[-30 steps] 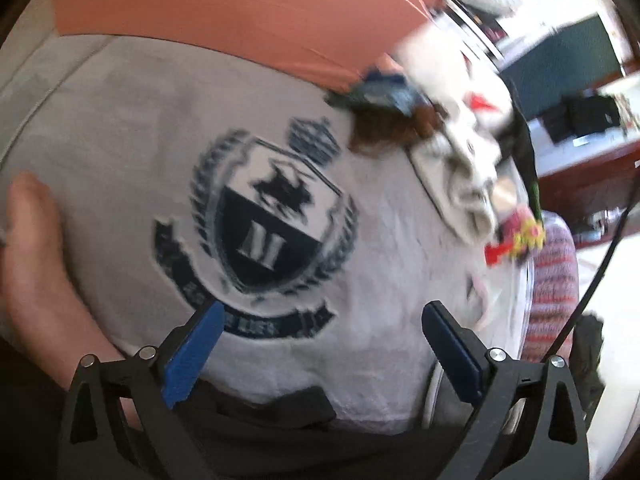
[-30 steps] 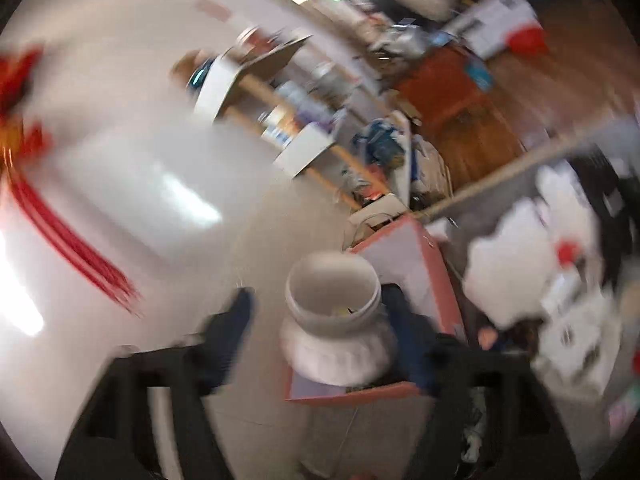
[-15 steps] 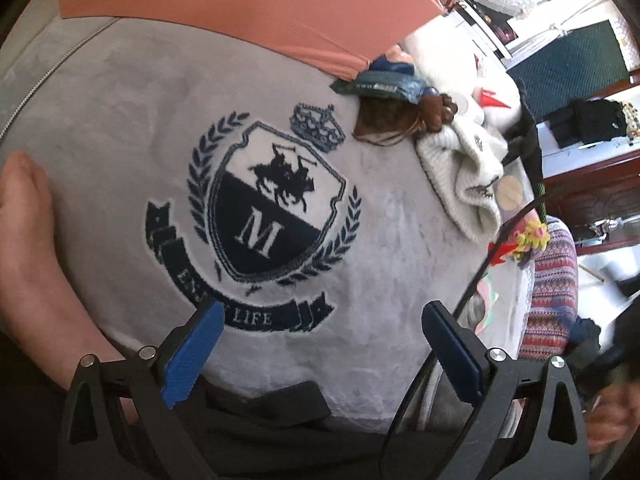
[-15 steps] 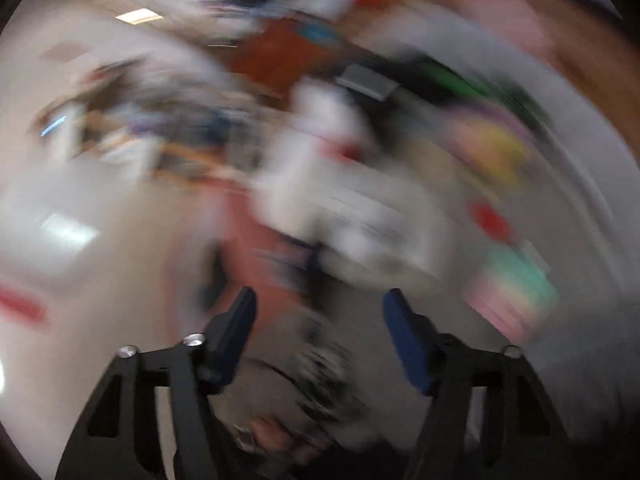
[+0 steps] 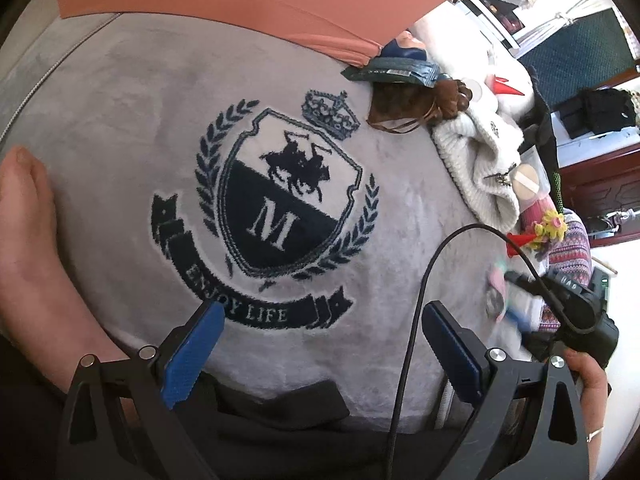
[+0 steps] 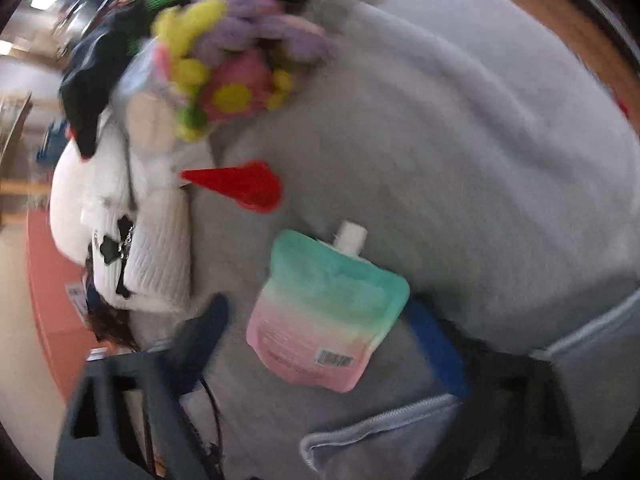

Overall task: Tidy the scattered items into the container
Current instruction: 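Grasp the small green-and-white tube from the pile with the right gripper, then carry the tube over the orange box and release it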

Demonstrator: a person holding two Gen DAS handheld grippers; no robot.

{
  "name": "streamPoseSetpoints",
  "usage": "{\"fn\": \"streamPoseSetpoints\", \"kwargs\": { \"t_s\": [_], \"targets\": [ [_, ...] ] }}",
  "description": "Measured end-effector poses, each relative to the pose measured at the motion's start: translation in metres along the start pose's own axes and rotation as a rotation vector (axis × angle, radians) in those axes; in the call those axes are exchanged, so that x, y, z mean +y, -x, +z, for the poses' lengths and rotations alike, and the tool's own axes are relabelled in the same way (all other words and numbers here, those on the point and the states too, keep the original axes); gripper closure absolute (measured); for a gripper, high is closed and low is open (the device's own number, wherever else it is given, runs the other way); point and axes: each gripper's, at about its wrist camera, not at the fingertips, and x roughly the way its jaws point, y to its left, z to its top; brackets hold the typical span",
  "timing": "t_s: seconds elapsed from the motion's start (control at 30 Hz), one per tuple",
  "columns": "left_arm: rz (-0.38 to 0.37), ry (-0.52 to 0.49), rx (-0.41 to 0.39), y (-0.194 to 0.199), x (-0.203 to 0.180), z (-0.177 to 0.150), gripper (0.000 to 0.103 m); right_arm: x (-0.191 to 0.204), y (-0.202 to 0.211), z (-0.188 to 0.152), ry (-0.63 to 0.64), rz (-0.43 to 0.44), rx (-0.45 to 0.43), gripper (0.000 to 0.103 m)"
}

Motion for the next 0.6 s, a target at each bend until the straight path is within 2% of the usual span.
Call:
{"fn": "streamPoseSetpoints", "kwargs": {
  "t_s": [0.03,0.07,0.13,0.3,0.4,0.53,0.6],
  "targets": [
    [0.001,0.001,0.004,-0.001,-0.001,0.000,0.004,0.001,0.001,0.001,0.009,0.059,0.004,0.089],
    [0.001,-0.001,0.006,-0.002,-0.001,-0.001,0.004,0.000,-0.001,0.000,-0.010,0.153,0.031,0.095],
    [-0.001,-0.003,0.009,-0.002,-0.001,-0.001,0.004,0.002,-0.002,-0.002,0.003,0.193,0.042,0.096],
    [-0.012,0.018,0.014,-0.002,0.002,0.000,0.004,0.009,0.018,-0.005,0.038,0.295,-0.003,0.100],
    [-0.012,0.022,0.020,-0.003,0.002,0.000,0.004,0.019,0.039,-0.010,0.080,0.317,-0.052,0.100],
    [-0.020,0.033,0.024,-0.003,0.004,0.000,0.004,0.061,0.079,-0.021,0.231,0.283,-0.152,0.100],
    [-0.026,0.047,0.025,-0.002,0.006,0.000,0.004,0.098,0.108,-0.028,0.322,0.294,-0.202,0.100]
  ]
}}
